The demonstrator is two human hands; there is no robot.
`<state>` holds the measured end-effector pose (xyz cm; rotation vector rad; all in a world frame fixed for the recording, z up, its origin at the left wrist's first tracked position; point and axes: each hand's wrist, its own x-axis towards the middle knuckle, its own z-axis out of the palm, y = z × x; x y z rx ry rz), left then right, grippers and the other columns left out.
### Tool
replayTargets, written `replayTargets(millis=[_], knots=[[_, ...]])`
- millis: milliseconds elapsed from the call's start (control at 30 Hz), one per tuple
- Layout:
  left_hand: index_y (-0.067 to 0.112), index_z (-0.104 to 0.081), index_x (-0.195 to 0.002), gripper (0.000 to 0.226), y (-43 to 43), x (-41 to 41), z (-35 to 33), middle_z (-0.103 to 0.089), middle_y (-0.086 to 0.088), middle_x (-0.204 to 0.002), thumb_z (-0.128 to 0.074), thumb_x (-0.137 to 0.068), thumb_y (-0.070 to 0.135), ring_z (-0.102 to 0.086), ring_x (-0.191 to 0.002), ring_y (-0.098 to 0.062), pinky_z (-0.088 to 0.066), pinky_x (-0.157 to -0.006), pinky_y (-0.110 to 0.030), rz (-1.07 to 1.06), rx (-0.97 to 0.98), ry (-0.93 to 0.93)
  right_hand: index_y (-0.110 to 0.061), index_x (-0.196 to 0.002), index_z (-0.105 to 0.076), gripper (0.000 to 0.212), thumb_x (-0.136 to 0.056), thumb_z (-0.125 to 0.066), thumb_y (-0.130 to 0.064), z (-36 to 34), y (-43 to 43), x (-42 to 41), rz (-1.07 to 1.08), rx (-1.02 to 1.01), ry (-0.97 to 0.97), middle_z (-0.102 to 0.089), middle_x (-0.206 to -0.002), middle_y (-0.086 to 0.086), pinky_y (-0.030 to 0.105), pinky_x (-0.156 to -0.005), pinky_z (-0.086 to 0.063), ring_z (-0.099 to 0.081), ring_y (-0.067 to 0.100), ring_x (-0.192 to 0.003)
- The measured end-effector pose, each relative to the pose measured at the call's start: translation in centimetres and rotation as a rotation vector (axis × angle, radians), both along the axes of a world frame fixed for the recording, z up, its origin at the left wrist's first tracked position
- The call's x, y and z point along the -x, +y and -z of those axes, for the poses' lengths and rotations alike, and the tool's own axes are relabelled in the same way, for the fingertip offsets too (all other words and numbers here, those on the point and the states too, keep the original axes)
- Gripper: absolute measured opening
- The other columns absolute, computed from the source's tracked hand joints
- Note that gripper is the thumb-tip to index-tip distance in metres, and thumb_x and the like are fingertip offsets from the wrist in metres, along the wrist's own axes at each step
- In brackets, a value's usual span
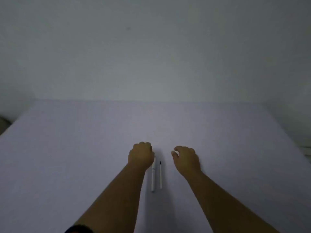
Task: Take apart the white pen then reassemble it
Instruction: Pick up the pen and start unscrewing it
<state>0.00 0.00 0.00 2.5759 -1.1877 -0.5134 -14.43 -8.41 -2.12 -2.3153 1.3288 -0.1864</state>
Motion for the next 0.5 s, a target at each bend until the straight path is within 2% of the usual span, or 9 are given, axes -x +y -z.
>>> replayTargets(millis=[100,200,400,500], knots=[[0.01,-0.062,-0.099,0.024,0.7,0.8,2.8,-0.065,-0.012,-0.107,-0.057,-0.085,0.028,-0.06,-0.099,-0.027,-0.042,-0.072,-0.029,-0.107,-0.111,0.194,-0.014,-0.106,-0.064,0.03,-0.093,-0.046,-0.033,1.8,0.4,0.2,0.028,-0.025,-0.025,-0.068,-0.107,0.009,0.038,-0.084,-0.048,-0.053,0.027,-0.103],[0.008,-0.063,-0.096,0.027,1.8,1.9,5.1,-0.066,-0.012,-0.103,-0.065,-0.079,0.029,-0.063,-0.095,-0.027,-0.043,-0.07,-0.027,-0.204,-0.117,0.319,-0.013,-0.094,-0.064,0.025,-0.092,-0.048,-0.032,3.1,0.9,0.5,0.052,-0.074,-0.003,-0.067,-0.097,0.009,0.039,-0.08,-0.047,-0.053,0.028,-0.098],[0.008,-0.066,-0.095,0.022,2.0,2.2,5.7,-0.07,-0.012,-0.098,-0.063,-0.08,0.023,-0.064,-0.092,-0.025,-0.041,-0.068,-0.023,-0.306,-0.024,0.338,-0.01,-0.086,-0.065,0.024,-0.091,-0.052,-0.029,3.8,1.3,-0.1,0.035,-0.151,-0.05,-0.068,-0.091,0.011,0.04,-0.08,-0.049,-0.055,0.028,-0.094],[0.015,-0.066,-0.093,0.018,2.3,1.9,4.8,-0.069,-0.004,-0.092,-0.063,-0.08,0.027,-0.058,-0.075,-0.013,-0.039,-0.06,-0.017,-0.342,0.095,0.355,-0.008,-0.086,-0.068,0.023,-0.088,-0.057,-0.028,3.3,1.4,-1.1,0.067,-0.261,-0.189,-0.071,-0.09,0.011,0.037,-0.079,-0.051,-0.061,0.027,-0.089]])
